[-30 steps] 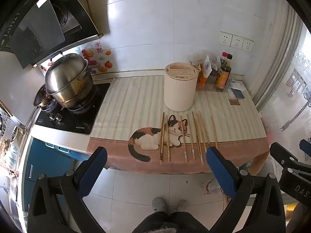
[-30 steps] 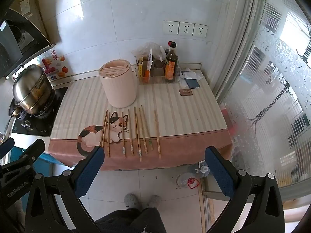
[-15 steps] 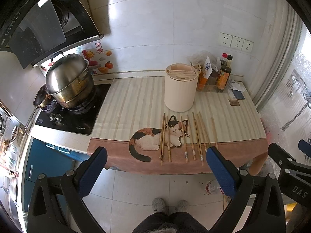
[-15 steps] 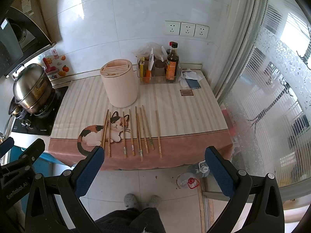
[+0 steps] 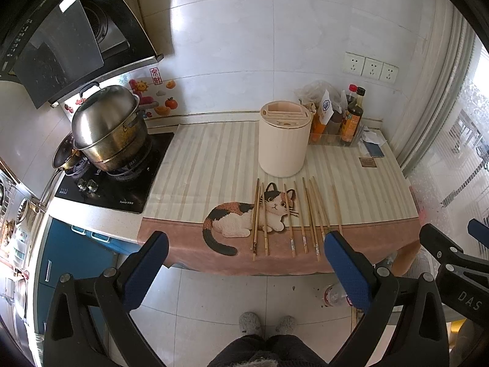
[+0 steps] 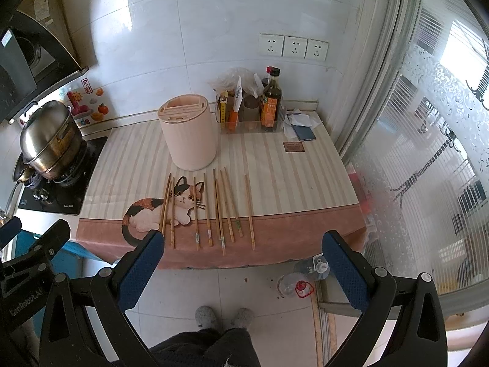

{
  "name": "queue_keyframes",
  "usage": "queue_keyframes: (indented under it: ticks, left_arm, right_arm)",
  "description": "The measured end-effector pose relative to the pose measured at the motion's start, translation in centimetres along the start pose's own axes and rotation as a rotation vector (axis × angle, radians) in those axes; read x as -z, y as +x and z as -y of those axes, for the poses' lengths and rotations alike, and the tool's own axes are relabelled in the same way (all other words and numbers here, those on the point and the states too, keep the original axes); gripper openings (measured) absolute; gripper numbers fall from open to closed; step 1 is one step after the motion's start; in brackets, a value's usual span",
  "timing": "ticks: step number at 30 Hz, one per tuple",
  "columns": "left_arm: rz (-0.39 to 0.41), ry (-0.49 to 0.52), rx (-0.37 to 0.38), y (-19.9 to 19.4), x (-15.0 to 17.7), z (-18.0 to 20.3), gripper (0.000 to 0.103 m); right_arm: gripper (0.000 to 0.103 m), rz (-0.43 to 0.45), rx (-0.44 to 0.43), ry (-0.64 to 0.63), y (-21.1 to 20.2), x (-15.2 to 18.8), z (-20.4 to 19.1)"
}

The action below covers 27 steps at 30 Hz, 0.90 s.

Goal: Organize utensils

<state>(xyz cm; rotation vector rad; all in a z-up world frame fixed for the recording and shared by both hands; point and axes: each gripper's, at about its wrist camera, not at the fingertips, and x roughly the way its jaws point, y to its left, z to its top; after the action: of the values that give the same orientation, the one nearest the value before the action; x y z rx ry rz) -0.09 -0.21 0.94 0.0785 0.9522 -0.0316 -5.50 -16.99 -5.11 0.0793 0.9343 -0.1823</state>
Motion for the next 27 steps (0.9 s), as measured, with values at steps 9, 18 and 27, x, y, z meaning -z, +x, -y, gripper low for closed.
queue_keyframes:
  ticks: [9,18,27]
  left_arm:
    - [0.002,-0.001,0.001,-0.04,-0.05,-0.05,0.103]
    - [0.006,-0.005,0.002,-0.16,-0.17,-0.35,0.103]
    - [0.007,-0.007,0.004,-0.27,-0.12,-0.42,0.103]
  right_arm:
    - [0.103,0.011,0.003,-0.004,-0.31,-0.31,-0.50]
    - [0.103,0.018,0.001,-0.001,-0.48,-0.32,-0.26]
    - [0.103,0.023,0.002,-0.004,-0.54,-0.13,-0.41]
